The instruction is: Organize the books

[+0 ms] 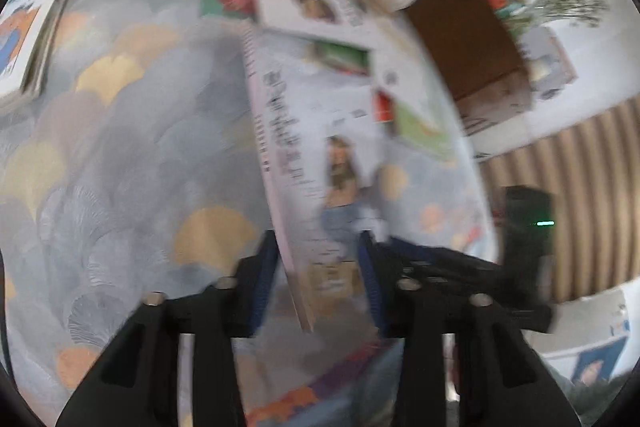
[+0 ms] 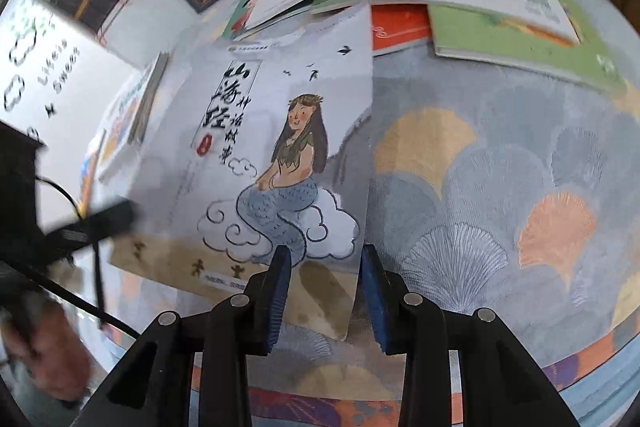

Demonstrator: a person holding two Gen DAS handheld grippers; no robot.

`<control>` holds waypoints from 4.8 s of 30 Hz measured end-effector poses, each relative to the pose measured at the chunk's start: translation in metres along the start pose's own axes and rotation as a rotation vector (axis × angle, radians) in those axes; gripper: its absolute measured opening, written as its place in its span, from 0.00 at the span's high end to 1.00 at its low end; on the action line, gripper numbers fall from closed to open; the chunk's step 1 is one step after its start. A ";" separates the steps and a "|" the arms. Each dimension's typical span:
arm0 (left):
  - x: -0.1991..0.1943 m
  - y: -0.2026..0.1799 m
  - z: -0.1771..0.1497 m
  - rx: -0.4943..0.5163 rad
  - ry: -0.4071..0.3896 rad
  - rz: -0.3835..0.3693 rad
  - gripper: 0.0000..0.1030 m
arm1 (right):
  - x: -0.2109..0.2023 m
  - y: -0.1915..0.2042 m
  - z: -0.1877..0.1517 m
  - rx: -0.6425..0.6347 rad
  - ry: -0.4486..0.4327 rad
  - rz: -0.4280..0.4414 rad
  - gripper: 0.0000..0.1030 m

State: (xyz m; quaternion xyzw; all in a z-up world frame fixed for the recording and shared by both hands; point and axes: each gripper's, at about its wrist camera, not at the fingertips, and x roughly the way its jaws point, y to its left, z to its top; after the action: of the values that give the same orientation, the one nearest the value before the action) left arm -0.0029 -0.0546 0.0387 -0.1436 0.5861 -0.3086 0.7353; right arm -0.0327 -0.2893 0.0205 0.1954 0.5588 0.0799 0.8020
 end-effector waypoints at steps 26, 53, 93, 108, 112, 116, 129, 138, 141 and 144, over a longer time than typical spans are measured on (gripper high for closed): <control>0.014 0.026 0.019 -0.364 0.121 -0.515 0.88 | 0.006 -0.058 0.006 0.466 0.002 0.572 0.44; -0.109 0.021 0.041 0.023 -0.191 -0.097 0.87 | -0.052 0.183 0.037 -0.569 -0.140 -0.088 0.76; -0.166 0.262 0.065 -0.479 -0.434 0.209 0.84 | 0.161 0.355 0.141 -0.692 0.088 0.090 0.68; -0.171 0.198 0.059 -0.347 -0.420 0.262 0.78 | 0.125 0.285 0.080 -0.578 0.187 0.063 0.49; -0.165 0.157 0.066 -0.256 -0.407 0.279 0.69 | 0.099 0.238 0.064 -0.530 0.167 0.011 0.48; -0.152 0.120 0.072 -0.190 -0.383 0.227 0.64 | 0.069 0.183 0.049 -0.417 0.152 -0.019 0.48; -0.043 -0.023 0.108 0.060 -0.184 0.108 0.59 | -0.024 0.029 0.064 -0.094 0.019 -0.064 0.48; 0.055 -0.093 0.146 0.132 -0.064 0.081 0.59 | -0.074 -0.082 0.113 0.112 -0.061 -0.087 0.42; 0.091 -0.100 0.160 0.108 -0.030 0.100 0.59 | -0.075 -0.114 0.133 0.178 -0.098 -0.097 0.42; 0.113 -0.102 0.169 0.083 -0.021 0.131 0.59 | -0.071 -0.135 0.155 0.209 -0.136 -0.101 0.53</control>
State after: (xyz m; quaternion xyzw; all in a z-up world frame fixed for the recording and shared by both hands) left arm 0.1419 -0.2286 0.0561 -0.0776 0.5734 -0.2825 0.7651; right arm 0.0733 -0.4719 0.0742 0.2546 0.5176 -0.0326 0.8162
